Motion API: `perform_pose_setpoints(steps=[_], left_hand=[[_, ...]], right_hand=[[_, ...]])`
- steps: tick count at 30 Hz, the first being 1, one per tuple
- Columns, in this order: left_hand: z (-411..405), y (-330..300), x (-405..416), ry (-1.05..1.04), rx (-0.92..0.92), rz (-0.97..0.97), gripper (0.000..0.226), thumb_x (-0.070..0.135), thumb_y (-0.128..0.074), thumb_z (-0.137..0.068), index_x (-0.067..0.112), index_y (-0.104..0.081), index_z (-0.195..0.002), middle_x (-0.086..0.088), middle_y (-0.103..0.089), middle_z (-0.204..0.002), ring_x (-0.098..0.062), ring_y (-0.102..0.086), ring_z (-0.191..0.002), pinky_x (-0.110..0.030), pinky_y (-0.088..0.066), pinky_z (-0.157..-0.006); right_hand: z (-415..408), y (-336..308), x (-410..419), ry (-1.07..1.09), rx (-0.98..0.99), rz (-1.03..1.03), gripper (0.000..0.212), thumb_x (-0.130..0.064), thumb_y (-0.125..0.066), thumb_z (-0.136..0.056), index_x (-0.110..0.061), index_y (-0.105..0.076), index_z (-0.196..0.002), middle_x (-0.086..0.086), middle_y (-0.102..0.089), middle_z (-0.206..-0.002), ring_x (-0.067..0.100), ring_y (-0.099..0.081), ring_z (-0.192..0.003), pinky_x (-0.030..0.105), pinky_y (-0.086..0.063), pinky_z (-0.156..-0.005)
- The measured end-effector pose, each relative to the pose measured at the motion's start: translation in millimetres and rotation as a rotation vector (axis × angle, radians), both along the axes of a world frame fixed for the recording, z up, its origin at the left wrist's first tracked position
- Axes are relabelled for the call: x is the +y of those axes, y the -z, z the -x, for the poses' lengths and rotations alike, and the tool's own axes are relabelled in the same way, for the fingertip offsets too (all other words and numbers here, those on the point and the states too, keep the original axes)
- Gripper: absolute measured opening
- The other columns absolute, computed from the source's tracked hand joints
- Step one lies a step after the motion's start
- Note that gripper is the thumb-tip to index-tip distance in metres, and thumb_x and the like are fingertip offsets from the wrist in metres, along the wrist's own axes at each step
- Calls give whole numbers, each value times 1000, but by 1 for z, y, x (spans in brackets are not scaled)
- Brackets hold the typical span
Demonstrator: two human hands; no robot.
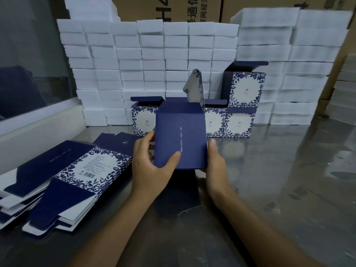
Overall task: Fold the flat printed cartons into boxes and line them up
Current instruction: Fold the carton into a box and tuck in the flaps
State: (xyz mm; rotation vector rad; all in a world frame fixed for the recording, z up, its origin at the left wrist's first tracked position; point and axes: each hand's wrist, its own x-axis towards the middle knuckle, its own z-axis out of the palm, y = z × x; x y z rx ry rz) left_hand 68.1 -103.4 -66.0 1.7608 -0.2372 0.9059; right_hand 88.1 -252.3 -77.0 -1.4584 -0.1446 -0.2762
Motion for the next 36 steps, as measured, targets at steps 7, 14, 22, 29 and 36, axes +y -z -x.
perform_pose_setpoints(steps=[7,14,22,29,36], left_hand=[[-4,-3,8,276,172,399,49,56,-71,-66,13,-53,-82,-7,-58,-88,-22,-55,-85,-54,-46,-84],[-6,5,16,244,262,94,51,59,-78,-53,22,-46,-68,-1,-53,-86,-15,-51,-81,-25,-38,-75],[-7,12,7,26,233,-13,124,62,-87,-37,45,-16,-138,4,-30,-145,-12,-34,-135,-39,-38,-111],[-1,7,1,-243,-29,-305,124,55,-87,-44,24,-20,-145,-7,-34,-137,-24,-36,-129,-44,-40,-104],[5,-3,8,-363,-105,-544,120,51,-90,-49,17,-22,-142,-26,-38,-137,-41,-40,-126,-61,-41,-98]], right_hand=[[-2,1,-4,18,-46,50,29,-36,-47,-105,-20,-69,-116,-5,-74,-116,18,-67,-115,47,-50,-104],[-6,5,-14,53,31,214,29,-14,-42,-106,-20,-68,-117,-1,-73,-113,22,-67,-110,49,-52,-98],[-4,11,-7,105,3,270,43,-56,-47,-99,-34,-46,-136,-16,-65,-116,9,-64,-110,43,-52,-99],[-1,0,3,113,-59,247,37,-59,-43,-99,-25,-57,-106,-6,-69,-107,16,-67,-104,37,-53,-90],[7,-8,6,-10,-101,323,69,-53,-35,-104,-2,-66,-70,9,-69,-66,17,-62,-61,35,-49,-68]])
